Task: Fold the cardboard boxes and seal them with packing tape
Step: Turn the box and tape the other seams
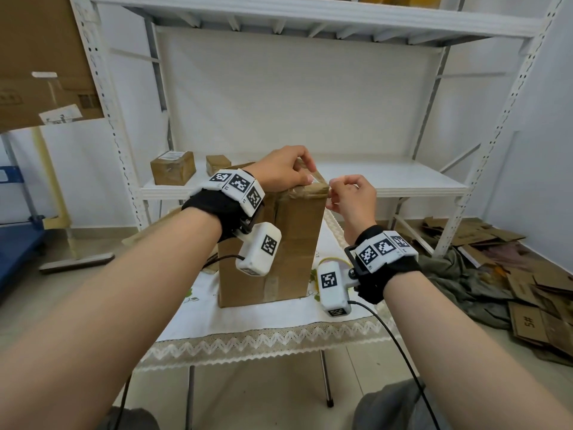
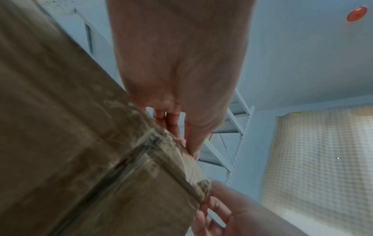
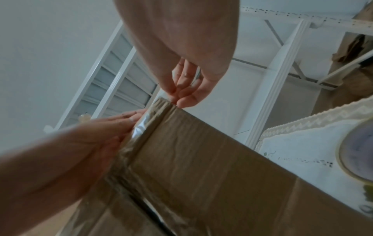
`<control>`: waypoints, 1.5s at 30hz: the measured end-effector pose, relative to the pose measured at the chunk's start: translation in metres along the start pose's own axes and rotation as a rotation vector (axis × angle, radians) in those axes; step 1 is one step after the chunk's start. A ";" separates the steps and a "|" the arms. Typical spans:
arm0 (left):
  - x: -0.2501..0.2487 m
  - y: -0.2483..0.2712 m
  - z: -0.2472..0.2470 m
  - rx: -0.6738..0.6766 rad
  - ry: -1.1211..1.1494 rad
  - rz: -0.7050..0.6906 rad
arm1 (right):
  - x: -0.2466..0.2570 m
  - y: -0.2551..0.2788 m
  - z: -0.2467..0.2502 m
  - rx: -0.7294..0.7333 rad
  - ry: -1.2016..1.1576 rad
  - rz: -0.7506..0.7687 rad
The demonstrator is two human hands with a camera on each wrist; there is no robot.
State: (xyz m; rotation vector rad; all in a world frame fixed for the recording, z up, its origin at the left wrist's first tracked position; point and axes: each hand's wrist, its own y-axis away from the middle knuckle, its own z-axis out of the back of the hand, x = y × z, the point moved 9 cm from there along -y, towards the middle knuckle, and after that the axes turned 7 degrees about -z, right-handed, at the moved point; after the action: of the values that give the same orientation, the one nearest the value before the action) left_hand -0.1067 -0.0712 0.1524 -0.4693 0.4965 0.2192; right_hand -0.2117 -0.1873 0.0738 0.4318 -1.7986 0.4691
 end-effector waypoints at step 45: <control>0.069 0.090 0.045 -0.258 -0.054 0.300 | 0.016 0.015 -0.056 0.229 0.309 0.248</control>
State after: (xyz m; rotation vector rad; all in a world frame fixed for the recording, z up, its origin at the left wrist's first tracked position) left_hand -0.0569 0.0357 0.1185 -0.6378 0.4870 0.5877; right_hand -0.1781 -0.1461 0.1014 0.2742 -1.5090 0.8725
